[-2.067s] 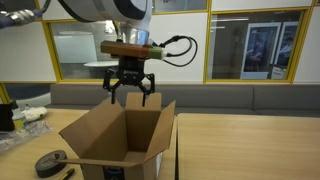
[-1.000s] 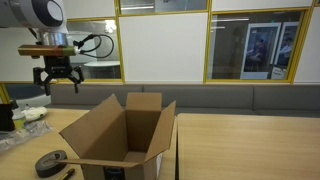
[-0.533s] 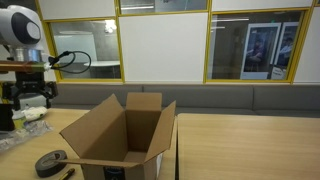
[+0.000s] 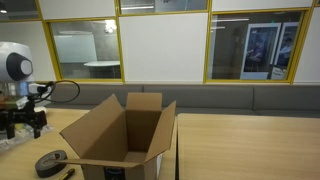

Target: Put the spoon, apple and masking tape inside the box.

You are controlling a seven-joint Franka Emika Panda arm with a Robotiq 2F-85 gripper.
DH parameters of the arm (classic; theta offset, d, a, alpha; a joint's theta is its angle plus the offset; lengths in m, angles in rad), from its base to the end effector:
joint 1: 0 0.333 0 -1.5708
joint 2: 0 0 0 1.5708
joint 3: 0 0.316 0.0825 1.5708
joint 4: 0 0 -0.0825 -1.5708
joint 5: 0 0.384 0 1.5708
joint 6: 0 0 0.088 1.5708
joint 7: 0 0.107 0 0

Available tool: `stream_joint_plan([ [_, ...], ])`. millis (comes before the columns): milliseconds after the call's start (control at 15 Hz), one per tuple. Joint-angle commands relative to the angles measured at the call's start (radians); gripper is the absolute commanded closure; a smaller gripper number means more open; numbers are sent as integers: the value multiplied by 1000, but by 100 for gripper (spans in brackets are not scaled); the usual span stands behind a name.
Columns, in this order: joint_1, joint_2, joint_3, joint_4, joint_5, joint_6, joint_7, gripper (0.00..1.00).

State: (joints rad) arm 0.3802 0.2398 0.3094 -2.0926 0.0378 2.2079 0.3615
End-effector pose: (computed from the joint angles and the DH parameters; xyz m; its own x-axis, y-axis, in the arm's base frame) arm 0.4363 0.3581 0.3044 0.9445 0.2958 -0.1428 0.2912 -0.9552 -0.0527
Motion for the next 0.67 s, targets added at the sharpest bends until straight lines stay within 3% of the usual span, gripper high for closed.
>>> stream_joint_plan([
  [0,27,37,-36,-68,-51,145,129,0],
  [333,59,120,-88,-135,-106,297,216,0],
  [600,101,217,-136,-122,-132,361,261,0],
])
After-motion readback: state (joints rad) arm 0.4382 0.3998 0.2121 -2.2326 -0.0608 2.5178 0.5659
